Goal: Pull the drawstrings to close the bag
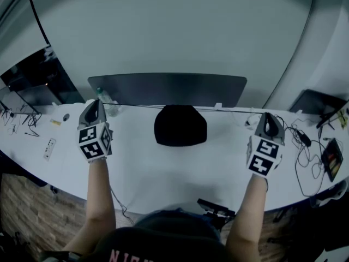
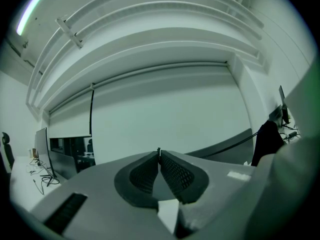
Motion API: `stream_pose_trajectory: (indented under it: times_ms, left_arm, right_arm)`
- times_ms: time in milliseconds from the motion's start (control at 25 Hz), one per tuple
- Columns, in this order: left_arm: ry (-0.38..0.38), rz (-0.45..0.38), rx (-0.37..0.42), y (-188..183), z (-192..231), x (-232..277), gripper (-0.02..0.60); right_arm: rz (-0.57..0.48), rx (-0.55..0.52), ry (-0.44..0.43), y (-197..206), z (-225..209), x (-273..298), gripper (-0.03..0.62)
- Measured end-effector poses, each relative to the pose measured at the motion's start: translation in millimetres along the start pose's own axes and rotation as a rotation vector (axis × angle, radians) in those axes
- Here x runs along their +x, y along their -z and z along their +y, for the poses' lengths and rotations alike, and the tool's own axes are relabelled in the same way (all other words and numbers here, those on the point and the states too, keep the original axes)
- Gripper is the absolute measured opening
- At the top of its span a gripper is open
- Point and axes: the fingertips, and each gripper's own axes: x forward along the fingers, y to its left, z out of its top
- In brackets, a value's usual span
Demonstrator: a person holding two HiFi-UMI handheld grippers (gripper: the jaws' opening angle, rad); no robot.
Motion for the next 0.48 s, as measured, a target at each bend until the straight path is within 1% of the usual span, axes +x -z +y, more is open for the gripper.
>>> stream_pose_trajectory:
  times_ms: [120, 280, 480]
  left_arm:
    - [0.002, -0.022, 0.018, -15, 1, 10, 0.015]
    - [-0.007, -0.068, 0.022, -42, 3, 19, 0.015]
    - [0.016, -0.097, 0.032, -59, -6, 22, 0.015]
  right_arm:
    - [-0.036, -0.019, 0.003, -22, -5, 9, 0.008]
    - [-0.084, -0.043, 0.012, -52, -11, 17, 0.008]
    - [-0.116, -0.064, 0.005, -68, -14, 19, 0.008]
